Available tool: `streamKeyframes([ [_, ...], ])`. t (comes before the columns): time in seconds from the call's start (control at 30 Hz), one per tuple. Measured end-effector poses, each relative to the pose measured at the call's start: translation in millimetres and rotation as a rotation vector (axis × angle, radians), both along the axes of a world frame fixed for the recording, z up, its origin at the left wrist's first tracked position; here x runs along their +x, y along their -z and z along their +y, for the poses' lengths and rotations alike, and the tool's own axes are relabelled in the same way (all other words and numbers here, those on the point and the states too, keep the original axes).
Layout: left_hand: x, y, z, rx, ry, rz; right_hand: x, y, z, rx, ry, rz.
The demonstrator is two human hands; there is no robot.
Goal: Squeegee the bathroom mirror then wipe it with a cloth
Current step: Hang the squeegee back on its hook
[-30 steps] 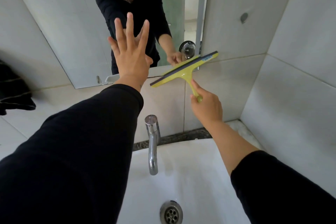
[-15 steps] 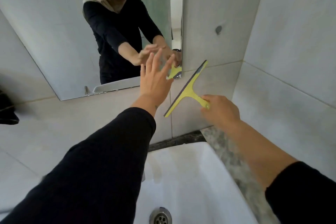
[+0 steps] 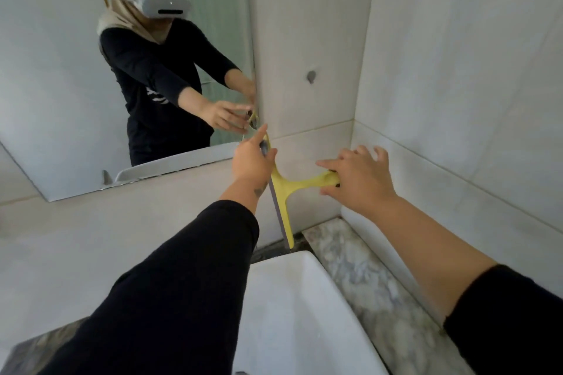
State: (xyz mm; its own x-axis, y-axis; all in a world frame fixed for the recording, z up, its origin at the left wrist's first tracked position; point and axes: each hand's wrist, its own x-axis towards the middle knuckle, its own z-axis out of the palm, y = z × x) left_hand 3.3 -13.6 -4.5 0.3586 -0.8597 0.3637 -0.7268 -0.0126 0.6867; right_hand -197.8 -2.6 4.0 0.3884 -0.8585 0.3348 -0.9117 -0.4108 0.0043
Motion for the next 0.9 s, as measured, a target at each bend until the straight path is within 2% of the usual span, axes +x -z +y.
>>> streamKeyframes([
  [0.07, 4.1, -2.5, 2.2, -0.053, -0.069, 0.037, 4.7, -0.2, -1.9, 0.012, 0.12, -0.161],
  [0.13, 7.4, -5.8, 5.1, -0.099, -0.122, 0.067, 13.1, -4.8, -3.2, 0.117, 0.208, -0.367],
  [0.23, 8.1, -10.3, 9.9, -0.121, -0.191, 0.144, 32.3, -20.4, -7.2, 0.322, 0.232, -0.925],
  [0.3, 6.2, -9.5, 13.2, -0.129, -0.221, 0.204, 46.3, -29.8, -13.5, 0.376, 0.269, -1.23],
  [0.4, 4.3, -3.6, 19.2, -0.148, -0.237, 0.23, 63.7, -37.1, -24.9, 0.33, 0.354, -1.417],
  [0.5, 11.0, 6.2, 23.8, -0.132, -0.242, 0.135, 75.8, -38.4, -37.4, 0.294, 0.333, -1.444],
  [0.57, 23.4, 14.6, 26.2, -0.137, -0.186, -0.159, 81.2, -40.4, -47.3, 0.252, 0.27, -1.371],
  [0.63, 38.5, 24.2, 26.4, -0.2, -0.028, -0.471, 82.8, -45.6, -58.9, 0.184, 0.208, -1.289],
  [0.67, 44.8, 27.5, 25.9, -0.221, 0.059, -0.55, 82.1, -49.2, -64.8, 0.154, 0.179, -1.246],
  [0.77, 52.2, 35.0, 23.9, -0.185, 0.265, -0.646, 81.7, -56.3, -83.7, 0.089, 0.115, -1.136],
  [0.9, 44.3, 43.4, 14.7, -0.034, 0.327, -0.706, 89.9, -57.3, -111.4, 0.011, 0.069, -1.098],
])
